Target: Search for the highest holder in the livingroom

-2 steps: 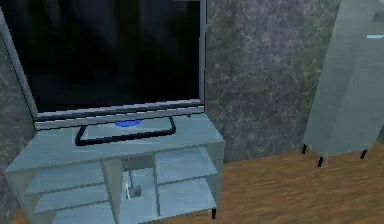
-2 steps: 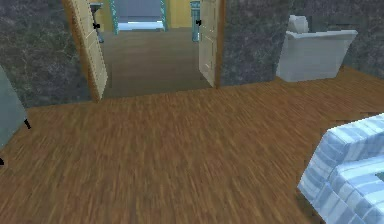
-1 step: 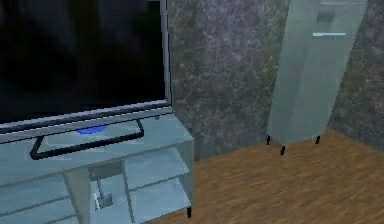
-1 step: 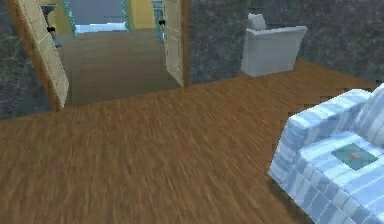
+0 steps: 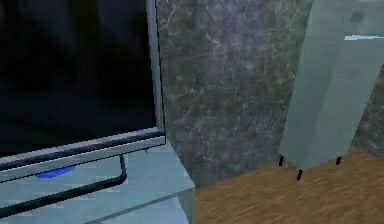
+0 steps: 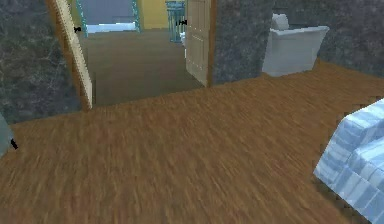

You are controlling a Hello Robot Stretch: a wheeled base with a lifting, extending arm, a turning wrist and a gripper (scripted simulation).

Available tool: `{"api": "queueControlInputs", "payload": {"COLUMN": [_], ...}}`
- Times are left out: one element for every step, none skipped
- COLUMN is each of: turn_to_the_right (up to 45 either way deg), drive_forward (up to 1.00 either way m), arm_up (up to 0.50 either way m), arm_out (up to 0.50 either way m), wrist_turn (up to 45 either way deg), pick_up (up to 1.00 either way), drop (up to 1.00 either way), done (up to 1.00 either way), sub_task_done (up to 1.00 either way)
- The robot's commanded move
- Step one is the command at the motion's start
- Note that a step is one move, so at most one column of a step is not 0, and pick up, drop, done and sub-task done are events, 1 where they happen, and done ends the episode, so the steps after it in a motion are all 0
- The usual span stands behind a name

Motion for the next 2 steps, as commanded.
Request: {"api": "queueControlInputs", "payload": {"turn_to_the_right": [-39.0, 45.0], "drive_forward": [0.0, 0.0], "arm_up": [0.0, 0.0], "arm_out": [0.0, 0.0], "wrist_turn": [0.0, 0.0], "pick_up": [0.0, 0.0], "drop": [0.0, 0.0], "done": [0.0, 0.0], "sub_task_done": [0.0, 0.0]}}
